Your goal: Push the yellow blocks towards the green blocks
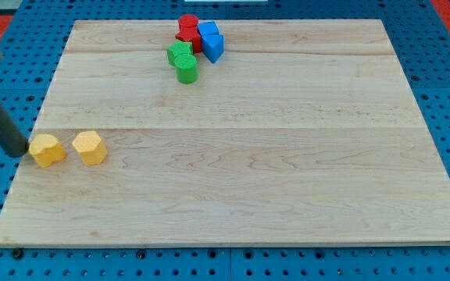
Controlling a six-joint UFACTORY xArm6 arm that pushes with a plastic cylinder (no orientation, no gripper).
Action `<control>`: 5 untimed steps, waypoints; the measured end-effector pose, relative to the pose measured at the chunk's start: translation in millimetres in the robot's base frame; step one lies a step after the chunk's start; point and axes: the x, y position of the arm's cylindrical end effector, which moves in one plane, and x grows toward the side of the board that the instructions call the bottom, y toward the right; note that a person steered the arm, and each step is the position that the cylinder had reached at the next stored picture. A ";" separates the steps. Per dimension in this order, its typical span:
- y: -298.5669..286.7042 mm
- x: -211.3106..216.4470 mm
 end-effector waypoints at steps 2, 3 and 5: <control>114.0 8.3; 140.3 19.2; 233.6 -48.6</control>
